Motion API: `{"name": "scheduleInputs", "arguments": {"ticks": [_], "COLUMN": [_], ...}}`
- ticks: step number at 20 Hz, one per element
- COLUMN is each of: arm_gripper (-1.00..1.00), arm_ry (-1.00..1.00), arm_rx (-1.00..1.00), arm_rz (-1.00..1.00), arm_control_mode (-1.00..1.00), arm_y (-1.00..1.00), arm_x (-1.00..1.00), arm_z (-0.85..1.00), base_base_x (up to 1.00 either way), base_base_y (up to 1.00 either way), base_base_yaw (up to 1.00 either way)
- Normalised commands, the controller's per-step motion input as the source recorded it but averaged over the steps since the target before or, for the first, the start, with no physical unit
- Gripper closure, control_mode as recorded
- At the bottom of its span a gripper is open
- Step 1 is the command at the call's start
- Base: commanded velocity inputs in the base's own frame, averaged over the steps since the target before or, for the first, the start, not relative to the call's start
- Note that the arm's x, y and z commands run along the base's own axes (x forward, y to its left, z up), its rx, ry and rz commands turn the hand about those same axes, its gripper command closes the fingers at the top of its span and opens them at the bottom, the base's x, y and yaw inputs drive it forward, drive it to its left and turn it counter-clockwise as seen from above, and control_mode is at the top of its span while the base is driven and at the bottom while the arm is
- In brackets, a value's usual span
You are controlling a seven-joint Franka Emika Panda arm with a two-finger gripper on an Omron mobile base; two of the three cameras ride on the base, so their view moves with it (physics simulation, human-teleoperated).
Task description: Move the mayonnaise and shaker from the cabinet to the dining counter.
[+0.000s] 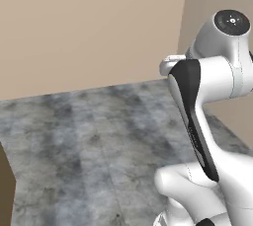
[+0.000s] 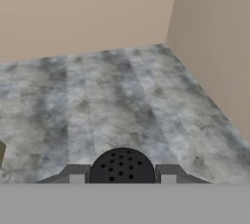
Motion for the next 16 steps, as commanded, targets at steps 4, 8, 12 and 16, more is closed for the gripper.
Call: {"name": "scheduleInputs", "arguments": {"ticks": [4,8,12,16], "arm_gripper": [1.00,1.00,1.00,1.00], "arm_ry": [0.00,0.00,0.00,0.00], "arm_rx": [0.00,0.00,0.00,0.00], "arm_rz": [0.00,0.00,0.00,0.00], "arm_control_mode": [1.00,1.00,1.00,1.00], "arm_y": [0.00,0.00,0.00,0.00], "arm_x": [0.00,0.00,0.00,0.00], "arm_z": [0.00,0.00,0.00,0.00], "base_base_x": [1.00,1.00,1.00,1.00], "base_base_y": [-0.06,-0.16,-0.22,-0.47], "base_base_yaw": [0.44,0.48,0.48,0.46]}}
